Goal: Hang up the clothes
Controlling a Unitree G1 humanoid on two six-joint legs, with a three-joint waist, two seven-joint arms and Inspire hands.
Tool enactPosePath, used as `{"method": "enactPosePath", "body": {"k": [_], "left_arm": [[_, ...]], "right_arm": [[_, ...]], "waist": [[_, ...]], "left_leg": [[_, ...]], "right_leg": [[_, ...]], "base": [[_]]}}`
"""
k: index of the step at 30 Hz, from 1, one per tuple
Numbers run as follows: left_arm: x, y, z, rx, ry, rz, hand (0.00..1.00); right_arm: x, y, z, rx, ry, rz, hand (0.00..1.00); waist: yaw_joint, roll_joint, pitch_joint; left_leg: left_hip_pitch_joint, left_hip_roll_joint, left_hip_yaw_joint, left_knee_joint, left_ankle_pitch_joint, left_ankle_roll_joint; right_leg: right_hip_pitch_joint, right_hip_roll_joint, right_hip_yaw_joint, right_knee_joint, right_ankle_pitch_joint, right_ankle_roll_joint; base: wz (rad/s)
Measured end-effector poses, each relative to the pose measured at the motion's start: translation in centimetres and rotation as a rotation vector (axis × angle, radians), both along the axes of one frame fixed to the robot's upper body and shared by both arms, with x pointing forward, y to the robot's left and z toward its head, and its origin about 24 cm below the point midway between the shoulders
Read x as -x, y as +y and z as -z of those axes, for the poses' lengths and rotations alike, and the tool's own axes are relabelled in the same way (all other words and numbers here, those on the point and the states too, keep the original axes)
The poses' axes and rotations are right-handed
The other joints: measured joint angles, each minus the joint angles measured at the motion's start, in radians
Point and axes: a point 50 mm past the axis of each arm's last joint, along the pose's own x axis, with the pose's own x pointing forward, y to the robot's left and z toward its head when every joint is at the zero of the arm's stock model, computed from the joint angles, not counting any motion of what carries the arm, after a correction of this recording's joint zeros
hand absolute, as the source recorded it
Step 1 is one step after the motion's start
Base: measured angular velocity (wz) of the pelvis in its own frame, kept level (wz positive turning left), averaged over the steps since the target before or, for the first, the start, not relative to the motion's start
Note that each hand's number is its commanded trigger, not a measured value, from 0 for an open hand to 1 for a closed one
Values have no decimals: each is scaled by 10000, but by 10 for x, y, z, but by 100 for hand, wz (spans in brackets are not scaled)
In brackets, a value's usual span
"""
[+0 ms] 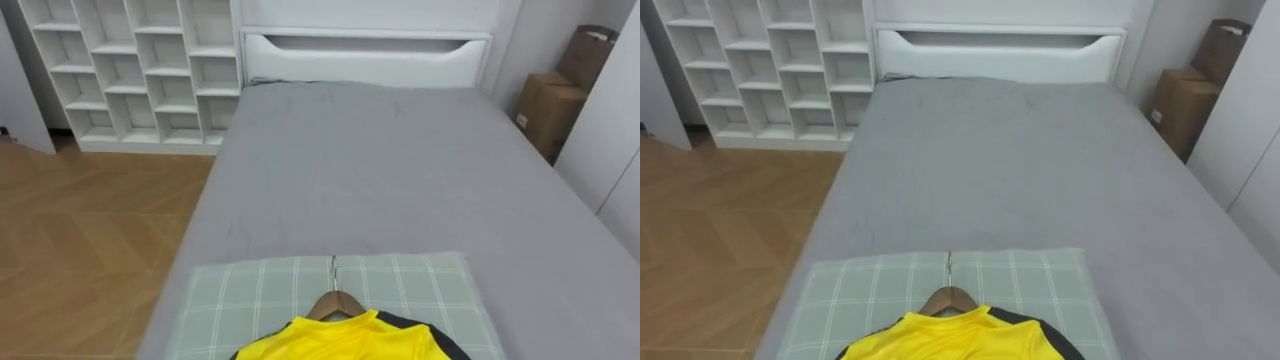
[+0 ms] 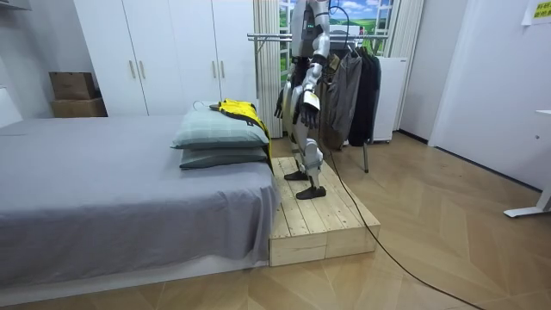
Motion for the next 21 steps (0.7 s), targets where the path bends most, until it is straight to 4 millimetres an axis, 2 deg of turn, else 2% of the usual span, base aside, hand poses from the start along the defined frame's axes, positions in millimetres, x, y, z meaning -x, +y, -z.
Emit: {"method": "enactPosePath", "body": {"k": [3, 11, 17, 21], "left_arm": [[-1, 2, -3, -463, -97, -151, 0], [-30, 9, -24, -1961, -1511, 286, 0], [-67, 3, -44, -2968, -2706, 1975, 0], [-90, -5, -58, -3939, -3343, 3653, 0]], "right_arm": [[0, 0, 0, 54, 14, 4, 0], [-3, -2, -1, 167, -66, -302, 0], [-10, -1, -1, 86, -340, -452, 0], [-19, 0, -3, 196, -597, -963, 0]], "waist": [[-16, 1, -8], [-29, 5, -40], [-59, -39, -60], [-322, -69, -66]], "left_leg": [[-15, -3, -29, 4, 0, 0], [-11, -10, -151, 13, 5, -8], [-33, -12, -159, 85, 5, -8], [-42, -16, -192, 109, 5, -8]], "right_leg": [[1, -2, -27, -4, 0, 0], [95, 5, -115, -130, 5, -8], [83, 9, -111, -135, 5, -8], [91, 8, -119, -143, 5, -8]], "base": [[1], [3], [0], [0]]}}
